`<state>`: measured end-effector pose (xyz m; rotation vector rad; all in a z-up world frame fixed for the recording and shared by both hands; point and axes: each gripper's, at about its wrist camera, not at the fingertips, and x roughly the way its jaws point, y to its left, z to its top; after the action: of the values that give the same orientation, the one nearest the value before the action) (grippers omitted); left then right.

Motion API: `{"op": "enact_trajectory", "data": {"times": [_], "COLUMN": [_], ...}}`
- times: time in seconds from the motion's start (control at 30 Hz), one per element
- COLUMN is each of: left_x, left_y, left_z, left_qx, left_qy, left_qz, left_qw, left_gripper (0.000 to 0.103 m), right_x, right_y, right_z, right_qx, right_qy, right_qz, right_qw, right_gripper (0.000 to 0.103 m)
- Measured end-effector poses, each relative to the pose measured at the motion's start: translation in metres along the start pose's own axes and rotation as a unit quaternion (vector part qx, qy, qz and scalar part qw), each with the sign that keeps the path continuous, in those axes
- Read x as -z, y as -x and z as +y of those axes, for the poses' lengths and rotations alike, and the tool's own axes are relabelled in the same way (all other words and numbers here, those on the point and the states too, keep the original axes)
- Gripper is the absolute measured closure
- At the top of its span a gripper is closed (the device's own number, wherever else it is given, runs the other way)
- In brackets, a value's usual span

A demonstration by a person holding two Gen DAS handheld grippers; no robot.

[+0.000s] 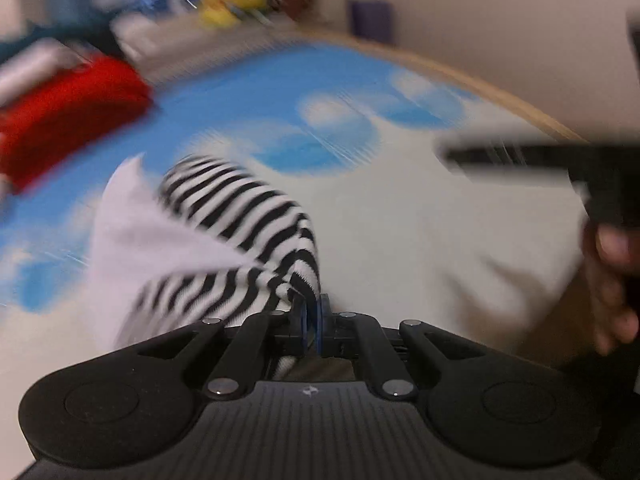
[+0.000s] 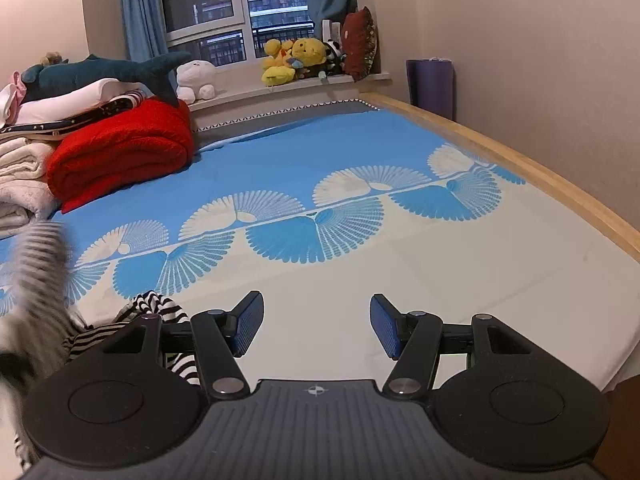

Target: Fold small clothes

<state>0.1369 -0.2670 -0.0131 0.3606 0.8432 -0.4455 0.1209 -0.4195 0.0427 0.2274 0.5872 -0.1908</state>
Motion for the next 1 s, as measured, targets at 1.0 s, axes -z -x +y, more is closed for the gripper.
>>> {"op": "enact_trajectory", "data": {"times": [1.0], "left_x": [0.113], "left_y": [0.039], "left_z": [0.212], "left_qx": [0.006], "left_qy": [0.186], "left_qz": [-0.02], "left_qw": [0.9824], "left_gripper": [0.069], "right_x": [0.044], "right_y": [-0.063], "right_z": [0.057], "right_qx": [-0.158], "right_qy": [-0.023], "right_qz": [0.19], "right_qw": [0.969], "right_gripper": [0.045]}}
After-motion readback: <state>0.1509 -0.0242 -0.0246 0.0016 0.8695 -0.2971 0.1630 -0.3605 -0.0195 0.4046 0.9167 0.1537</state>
